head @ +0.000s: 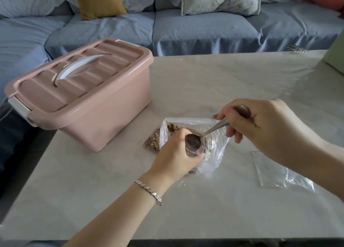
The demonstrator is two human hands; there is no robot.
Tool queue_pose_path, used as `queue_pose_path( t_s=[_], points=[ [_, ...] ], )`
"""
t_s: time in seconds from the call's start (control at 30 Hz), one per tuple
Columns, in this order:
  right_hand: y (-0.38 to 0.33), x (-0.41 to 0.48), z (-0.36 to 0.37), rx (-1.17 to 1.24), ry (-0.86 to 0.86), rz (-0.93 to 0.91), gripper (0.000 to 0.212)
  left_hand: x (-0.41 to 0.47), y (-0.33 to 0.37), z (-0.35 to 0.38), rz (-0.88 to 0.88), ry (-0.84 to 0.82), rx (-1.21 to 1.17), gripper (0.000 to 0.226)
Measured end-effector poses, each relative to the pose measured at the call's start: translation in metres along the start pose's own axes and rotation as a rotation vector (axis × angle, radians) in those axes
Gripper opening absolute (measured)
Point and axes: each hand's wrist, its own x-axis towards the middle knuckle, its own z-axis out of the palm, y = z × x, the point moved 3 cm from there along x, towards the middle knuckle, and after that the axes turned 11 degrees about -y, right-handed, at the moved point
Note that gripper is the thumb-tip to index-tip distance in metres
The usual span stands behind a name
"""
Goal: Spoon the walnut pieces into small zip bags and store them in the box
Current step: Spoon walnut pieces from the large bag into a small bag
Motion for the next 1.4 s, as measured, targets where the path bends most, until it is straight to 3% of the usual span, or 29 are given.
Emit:
queue_pose_path(
  t_s=[0.1, 0.27, 0.43, 0.47, 0.57, 0.73, 0.9, 1.0, 1.13, 1.27, 1.4],
  points=[
    [-0.003, -0.009, -0.009, -0.041, 0.084, -0.09, 0.027, -0.006, -0.008, -0.004, -0.026, 0.101, -0.069, 0.03],
    [0.046, -0.011, -0.006, 0.252, 0.247, -0.027, 0.021, -0.03, -0.022, -0.014, -0.064, 0.183, -0.141, 0.03],
    [0.087, -0.021, 0.055, 0.248, 0.122, 0.041, 0.017, -0.047, -0.035, -0.009, -0.231, 0.018, -0.19, 0.026],
    [0.089, -0.024, 0.063, 0.227, 0.096, 0.053, 0.014, -0.048, -0.038, -0.006, -0.281, -0.036, -0.182, 0.026],
    [0.091, -0.035, 0.071, 0.037, 0.095, 0.004, 0.037, -0.046, -0.04, 0.004, -0.326, -0.134, -0.081, 0.025],
    [0.091, -0.045, 0.07, -0.193, 0.05, -0.086, 0.039, -0.038, -0.035, 0.018, -0.347, -0.174, -0.105, 0.023],
    [0.108, -0.059, 0.072, 0.118, 0.095, 0.084, 0.038, -0.032, -0.03, 0.029, -0.35, -0.144, -0.343, 0.018],
    [0.112, -0.069, 0.079, 0.257, 0.159, 0.187, 0.019, -0.03, -0.028, 0.035, -0.334, -0.107, -0.458, 0.023],
    [0.116, -0.075, 0.094, 0.446, 0.213, 0.329, 0.028, -0.025, -0.028, 0.04, -0.338, 0.014, -0.567, 0.031],
    [0.116, -0.074, 0.106, 0.671, 0.242, 0.45, 0.025, -0.021, -0.025, 0.04, -0.356, 0.055, -0.636, 0.022],
    [0.115, -0.07, 0.111, 0.969, 0.291, 0.612, 0.026, -0.024, -0.025, 0.034, -0.314, 0.069, -0.584, 0.029]
  ],
)
